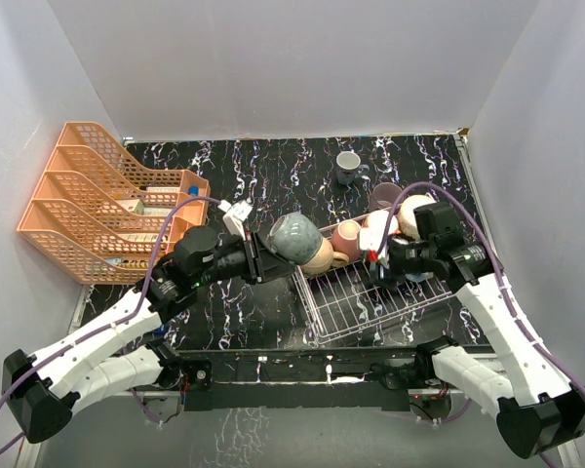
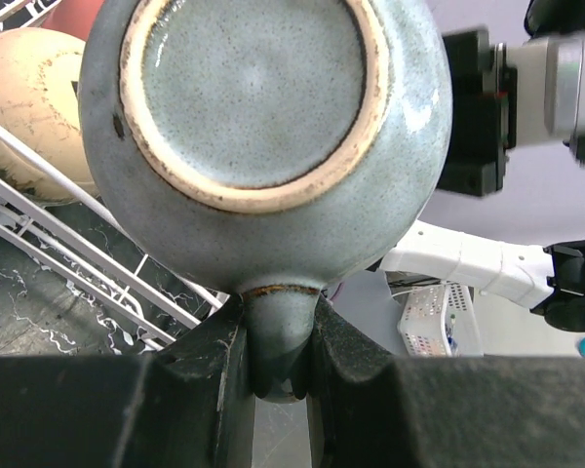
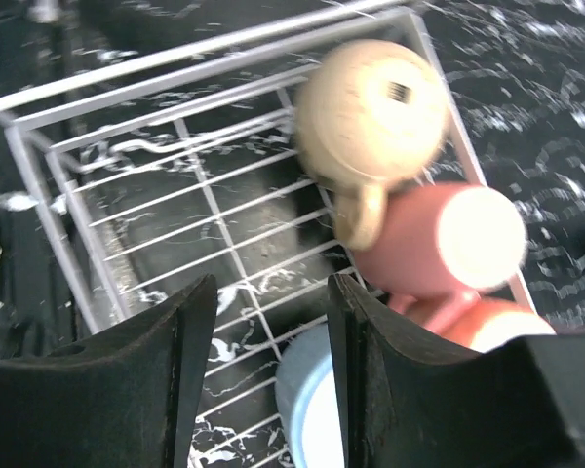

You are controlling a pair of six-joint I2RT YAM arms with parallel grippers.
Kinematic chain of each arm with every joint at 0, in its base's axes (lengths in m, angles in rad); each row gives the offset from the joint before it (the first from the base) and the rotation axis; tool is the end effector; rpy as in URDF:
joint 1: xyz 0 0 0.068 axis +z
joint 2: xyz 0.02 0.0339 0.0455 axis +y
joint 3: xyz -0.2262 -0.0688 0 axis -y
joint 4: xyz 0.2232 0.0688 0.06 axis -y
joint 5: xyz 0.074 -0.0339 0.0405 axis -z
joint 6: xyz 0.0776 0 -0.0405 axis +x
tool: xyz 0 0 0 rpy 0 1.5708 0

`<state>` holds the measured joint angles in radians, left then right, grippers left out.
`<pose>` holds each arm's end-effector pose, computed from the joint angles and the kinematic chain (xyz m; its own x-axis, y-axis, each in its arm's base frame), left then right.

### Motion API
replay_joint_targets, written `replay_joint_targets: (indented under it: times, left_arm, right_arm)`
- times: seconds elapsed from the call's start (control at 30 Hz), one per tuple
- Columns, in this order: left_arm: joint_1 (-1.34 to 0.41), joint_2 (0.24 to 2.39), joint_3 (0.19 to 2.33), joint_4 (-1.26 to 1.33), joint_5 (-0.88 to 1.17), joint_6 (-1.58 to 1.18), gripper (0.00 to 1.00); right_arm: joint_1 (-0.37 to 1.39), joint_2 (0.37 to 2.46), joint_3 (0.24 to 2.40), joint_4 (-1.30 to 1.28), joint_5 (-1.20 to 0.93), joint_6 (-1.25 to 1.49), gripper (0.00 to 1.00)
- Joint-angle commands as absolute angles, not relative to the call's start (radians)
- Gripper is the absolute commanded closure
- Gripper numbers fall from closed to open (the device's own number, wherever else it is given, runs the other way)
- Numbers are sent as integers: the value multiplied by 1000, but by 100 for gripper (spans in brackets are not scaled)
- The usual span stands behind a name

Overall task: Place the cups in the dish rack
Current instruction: Turn the cup upside down in the dish rack.

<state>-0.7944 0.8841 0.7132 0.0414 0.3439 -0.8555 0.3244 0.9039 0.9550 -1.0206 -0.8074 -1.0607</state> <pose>0.1583 -0.1985 0.2906 -0.7432 -0.2575 -0.6175 0.5258 0.3458 -0.7771 0.1453 0.1080 0.2573 0.1488 -0.5865 -0.7961 -0.9788 0.0270 -0.2028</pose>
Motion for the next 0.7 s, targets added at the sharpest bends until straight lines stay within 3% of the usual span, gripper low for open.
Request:
replay_joint_targets:
  times: [0.0, 0.23, 0.67]
  left_arm:
    - [-799, 882, 805, 147, 380, -822, 100]
    - [-872, 952, 844, 140, 349, -777, 100]
    - [-1109, 1243, 1133, -164, 160, -518, 100]
  right_arm:
    - [247, 895, 1021, -764, -695, -749, 50]
    - [182, 919, 1046, -452, -431, -368, 49]
    - [93, 1011, 1092, -279, -499, -125, 47]
